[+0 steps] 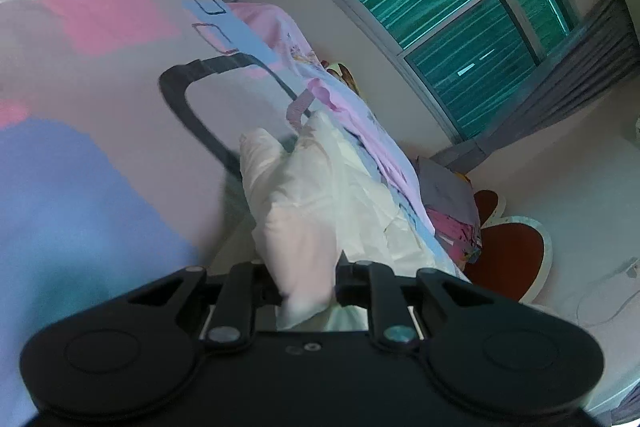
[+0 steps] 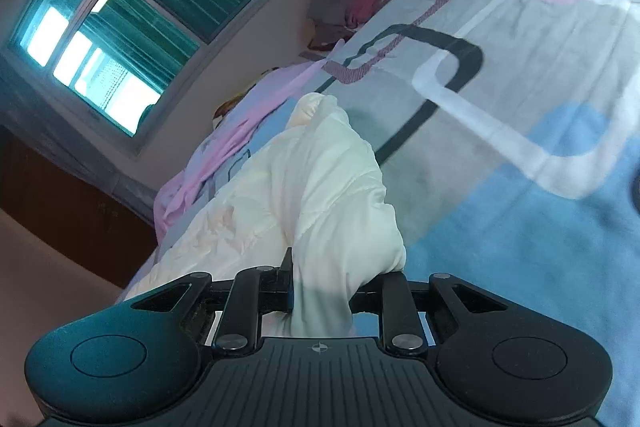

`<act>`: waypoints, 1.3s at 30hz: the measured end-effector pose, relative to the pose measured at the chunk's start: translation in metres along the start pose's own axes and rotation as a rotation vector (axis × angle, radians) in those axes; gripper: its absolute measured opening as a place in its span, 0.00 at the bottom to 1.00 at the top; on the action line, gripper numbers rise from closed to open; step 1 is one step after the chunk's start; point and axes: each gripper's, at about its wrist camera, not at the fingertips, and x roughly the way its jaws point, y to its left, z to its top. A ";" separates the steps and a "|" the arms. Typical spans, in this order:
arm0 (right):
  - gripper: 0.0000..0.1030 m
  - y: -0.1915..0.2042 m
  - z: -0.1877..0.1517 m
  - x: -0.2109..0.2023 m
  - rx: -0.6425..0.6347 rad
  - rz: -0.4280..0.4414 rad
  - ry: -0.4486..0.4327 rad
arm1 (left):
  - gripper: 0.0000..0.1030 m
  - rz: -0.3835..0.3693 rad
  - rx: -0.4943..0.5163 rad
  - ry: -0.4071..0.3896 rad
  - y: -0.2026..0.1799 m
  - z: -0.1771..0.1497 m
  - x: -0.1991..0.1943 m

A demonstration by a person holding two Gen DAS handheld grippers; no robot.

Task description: Fold large clothes

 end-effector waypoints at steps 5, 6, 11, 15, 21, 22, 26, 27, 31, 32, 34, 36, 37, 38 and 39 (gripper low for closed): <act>0.20 -0.015 -0.013 -0.032 -0.004 0.000 0.007 | 0.17 0.009 -0.019 0.004 0.004 -0.028 -0.031; 0.20 -0.019 -0.016 -0.039 -0.005 0.001 0.010 | 0.17 0.010 -0.023 0.004 0.005 -0.034 -0.038; 0.20 -0.037 -0.030 -0.070 -0.012 -0.002 0.023 | 0.17 0.022 -0.026 0.006 0.008 -0.062 -0.069; 0.20 -0.051 -0.045 -0.096 -0.015 -0.005 0.035 | 0.17 0.029 -0.039 0.001 0.014 -0.086 -0.096; 0.20 -0.072 -0.064 -0.129 -0.001 -0.008 0.050 | 0.17 0.044 -0.043 0.001 0.022 -0.116 -0.128; 0.20 -0.075 -0.067 -0.133 -0.003 -0.008 0.052 | 0.17 0.046 -0.042 -0.002 0.023 -0.120 -0.133; 0.20 -0.086 -0.073 -0.141 0.004 -0.015 0.072 | 0.18 0.053 -0.033 0.003 0.030 -0.133 -0.146; 0.21 -0.089 -0.074 -0.140 0.008 -0.018 0.076 | 0.22 0.056 -0.028 0.007 0.033 -0.135 -0.145; 0.41 -0.100 -0.072 -0.131 0.015 -0.037 0.101 | 0.45 0.099 -0.043 0.010 0.046 -0.137 -0.144; 0.54 -0.103 -0.070 -0.136 0.006 -0.068 0.080 | 0.66 0.127 -0.041 -0.006 0.048 -0.136 -0.149; 0.60 -0.109 -0.064 -0.153 -0.016 -0.134 -0.008 | 0.83 0.214 -0.033 -0.085 0.053 -0.131 -0.169; 0.60 -0.117 -0.055 -0.169 -0.003 -0.161 -0.064 | 0.63 0.250 -0.023 -0.143 0.058 -0.123 -0.188; 0.60 -0.117 -0.050 -0.177 -0.005 -0.156 -0.094 | 0.53 0.244 0.025 -0.156 0.055 -0.118 -0.195; 0.54 -0.111 -0.046 -0.181 -0.033 -0.148 -0.118 | 0.41 0.241 0.081 -0.154 0.047 -0.114 -0.196; 0.45 -0.101 -0.042 -0.181 -0.082 -0.140 -0.132 | 0.39 0.237 0.144 -0.148 0.036 -0.111 -0.194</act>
